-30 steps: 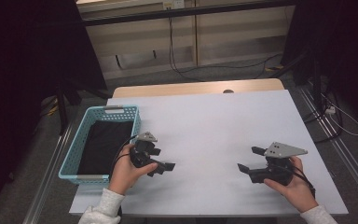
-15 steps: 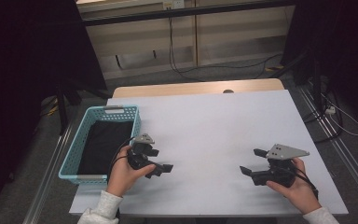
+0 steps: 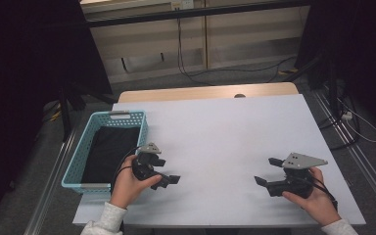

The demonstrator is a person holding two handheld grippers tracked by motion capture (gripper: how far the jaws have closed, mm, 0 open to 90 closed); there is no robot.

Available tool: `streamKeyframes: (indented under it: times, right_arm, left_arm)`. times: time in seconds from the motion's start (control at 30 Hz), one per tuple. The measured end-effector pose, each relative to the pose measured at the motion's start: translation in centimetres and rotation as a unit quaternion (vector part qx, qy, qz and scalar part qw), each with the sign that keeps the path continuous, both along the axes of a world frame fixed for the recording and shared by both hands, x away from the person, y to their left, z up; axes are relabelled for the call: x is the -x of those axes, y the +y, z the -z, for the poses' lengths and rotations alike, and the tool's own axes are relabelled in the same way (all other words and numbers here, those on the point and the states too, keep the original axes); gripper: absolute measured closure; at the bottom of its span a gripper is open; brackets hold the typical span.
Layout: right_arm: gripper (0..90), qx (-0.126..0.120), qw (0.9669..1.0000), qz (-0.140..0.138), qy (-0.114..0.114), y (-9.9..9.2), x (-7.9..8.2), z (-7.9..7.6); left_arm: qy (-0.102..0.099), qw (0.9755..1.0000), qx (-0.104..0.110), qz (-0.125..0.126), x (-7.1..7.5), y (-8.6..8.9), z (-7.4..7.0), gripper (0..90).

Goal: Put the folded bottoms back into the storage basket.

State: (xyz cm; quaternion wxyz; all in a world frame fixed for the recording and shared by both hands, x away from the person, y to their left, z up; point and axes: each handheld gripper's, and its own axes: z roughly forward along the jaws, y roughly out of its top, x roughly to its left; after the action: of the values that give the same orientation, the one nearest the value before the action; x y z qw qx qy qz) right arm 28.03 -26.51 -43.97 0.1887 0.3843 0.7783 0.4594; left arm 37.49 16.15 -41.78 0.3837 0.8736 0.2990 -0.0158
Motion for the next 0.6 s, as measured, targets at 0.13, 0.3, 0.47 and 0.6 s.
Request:
streamKeyframes:
  times: [0.13,0.3,0.47,0.6]
  right_arm:
    - [16.1,0.001,1.0000,0.000,0.001,-0.07,0.07,0.03]
    - [16.0,0.002,1.0000,0.001,0.001,-0.18,0.14,0.03]
    - [16.0,0.002,1.0000,0.001,0.002,-0.30,0.20,0.06]
    - [15.9,0.003,1.0000,0.001,0.002,-0.37,0.26,0.09]
  left_arm:
    - [-0.001,1.0000,0.001,-0.001,0.08,0.21,-0.01,7.8]
    - [-0.002,1.0000,0.001,-0.001,0.16,0.40,-0.05,7.8]
    - [-0.003,1.0000,0.000,0.001,0.21,0.49,-0.02,7.7]
    - [-0.004,1.0000,0.000,0.002,0.29,0.51,-0.02,7.7]
